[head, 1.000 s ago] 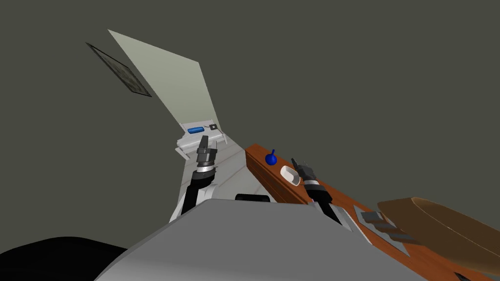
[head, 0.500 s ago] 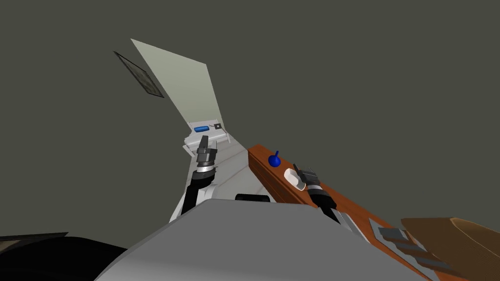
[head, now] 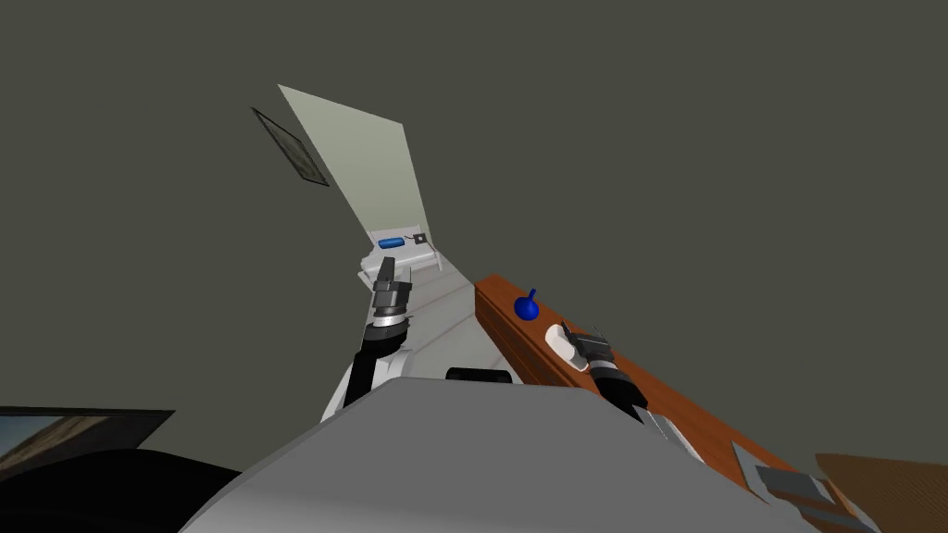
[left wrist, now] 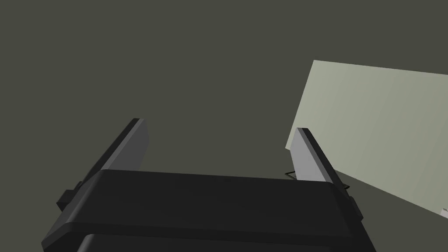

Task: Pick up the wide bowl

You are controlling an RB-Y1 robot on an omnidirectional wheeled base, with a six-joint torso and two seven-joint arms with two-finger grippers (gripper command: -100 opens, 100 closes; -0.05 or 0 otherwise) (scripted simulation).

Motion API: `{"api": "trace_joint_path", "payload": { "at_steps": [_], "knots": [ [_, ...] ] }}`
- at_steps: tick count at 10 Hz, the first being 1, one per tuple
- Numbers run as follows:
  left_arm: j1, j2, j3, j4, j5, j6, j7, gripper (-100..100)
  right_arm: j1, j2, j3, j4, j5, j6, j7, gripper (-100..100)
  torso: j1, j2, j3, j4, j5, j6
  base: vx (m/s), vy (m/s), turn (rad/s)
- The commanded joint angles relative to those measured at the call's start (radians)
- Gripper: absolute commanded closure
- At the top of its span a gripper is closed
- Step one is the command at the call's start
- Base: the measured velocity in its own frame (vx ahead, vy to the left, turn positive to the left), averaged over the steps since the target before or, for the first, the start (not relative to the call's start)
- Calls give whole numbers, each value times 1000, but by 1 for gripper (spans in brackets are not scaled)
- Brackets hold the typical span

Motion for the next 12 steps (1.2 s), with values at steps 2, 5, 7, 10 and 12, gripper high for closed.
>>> {"api": "trace_joint_path", "payload": {
  "at_steps": [2, 5, 7, 10, 12],
  "knots": [
    [0, 0, 0, 0, 0, 0, 0, 0, 1, 0, -21, 46, 38, 13, 64, -100, 0, 0, 0, 0, 0, 0, 14, 16, 101],
    [0, 0, 0, 0, 0, 0, 0, 0, 5, 5, -62, 135, 104, 25, 158, -100, 0, 1, 0, 0, 0, 0, 10, 18, 131],
    [0, 0, 0, 0, 0, 0, 0, 0, 6, 9, -82, 173, 136, 32, 195, -100, 0, 0, 0, 0, 0, 0, 11, 16, 114],
    [0, 0, 0, 0, 0, 0, 0, 0, 7, 14, -102, 216, 167, 38, 256, -100, 0, 1, 0, 0, 0, 0, 8, 8, 71],
    [0, 0, 0, 0, 0, 0, 0, 0, 8, 19, -121, 256, 197, 44, 301, -100, 0, 0, 0, 0, 0, 0, 14, 8, 102]
  ]
}}
